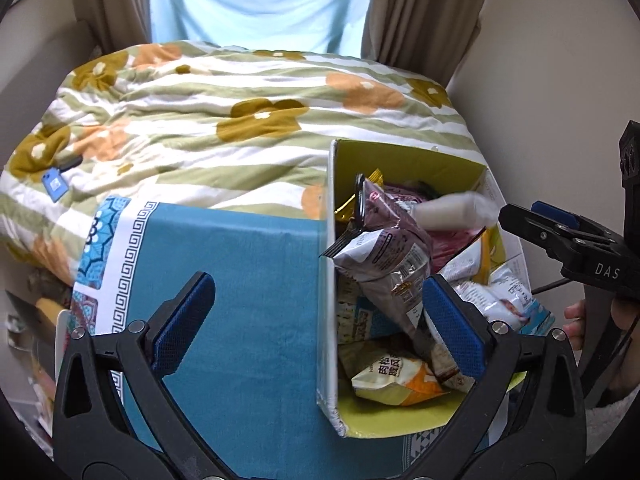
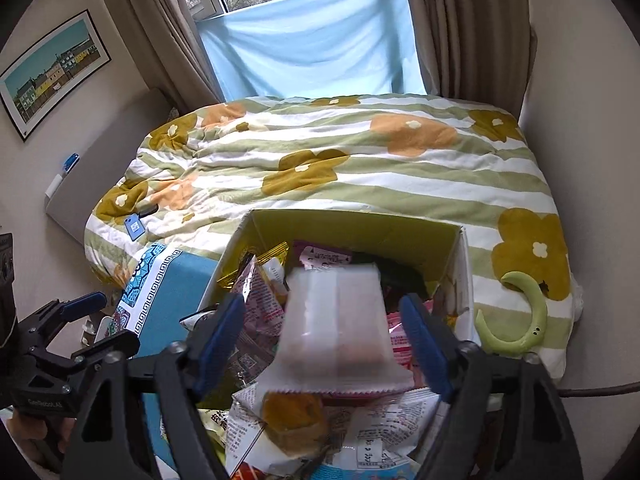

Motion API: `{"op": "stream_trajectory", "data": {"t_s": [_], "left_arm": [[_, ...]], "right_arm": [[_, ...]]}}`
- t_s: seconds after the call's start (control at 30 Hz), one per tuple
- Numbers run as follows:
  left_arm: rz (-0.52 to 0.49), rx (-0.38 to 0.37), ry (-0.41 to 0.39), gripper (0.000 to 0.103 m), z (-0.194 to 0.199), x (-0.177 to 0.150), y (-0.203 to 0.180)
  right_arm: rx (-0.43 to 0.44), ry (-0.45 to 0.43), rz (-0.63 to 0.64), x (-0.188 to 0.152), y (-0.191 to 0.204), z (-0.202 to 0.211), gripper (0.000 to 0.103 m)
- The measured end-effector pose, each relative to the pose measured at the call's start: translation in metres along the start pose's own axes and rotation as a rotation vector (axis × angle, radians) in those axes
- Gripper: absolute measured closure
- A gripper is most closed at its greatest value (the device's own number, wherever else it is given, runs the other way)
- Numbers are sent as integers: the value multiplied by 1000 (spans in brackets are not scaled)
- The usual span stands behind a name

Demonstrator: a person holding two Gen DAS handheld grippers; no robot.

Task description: Organize snacks

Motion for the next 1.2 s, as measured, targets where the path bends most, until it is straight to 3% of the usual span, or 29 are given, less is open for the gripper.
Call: {"op": "stream_trajectory", "data": {"t_s": [0.1,0.23,0.63,1.0,1.2], "left_arm": [[-4,29,-10,1,3,-7,10],[-18,4,-28,1,17,-12,16],[-103,-69,-126,1,97,-22,46],[-161,-51,-395,0,231,-50,101],[-167,-45,-460,0,268,-74,125]], "right_arm": [[-2,6,-3,-11,8,-4,3],[-41,19,18,-21,19,1,3],[-150,-98,-27,-30,70,73,3],[-298,-265,-12,-46,172,174,3],[-371,-272,-10,-69,214,194,2]]}}
Point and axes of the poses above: each gripper's, at about its wrist camera, not at the fingertips, and z roughly against the way its jaws point, y to its left, x to its top, the point moved 7 cm from there along -z, roughly the way its jaws point, and after that the axes turned 15 degrees about z, right-handed, at the moved point
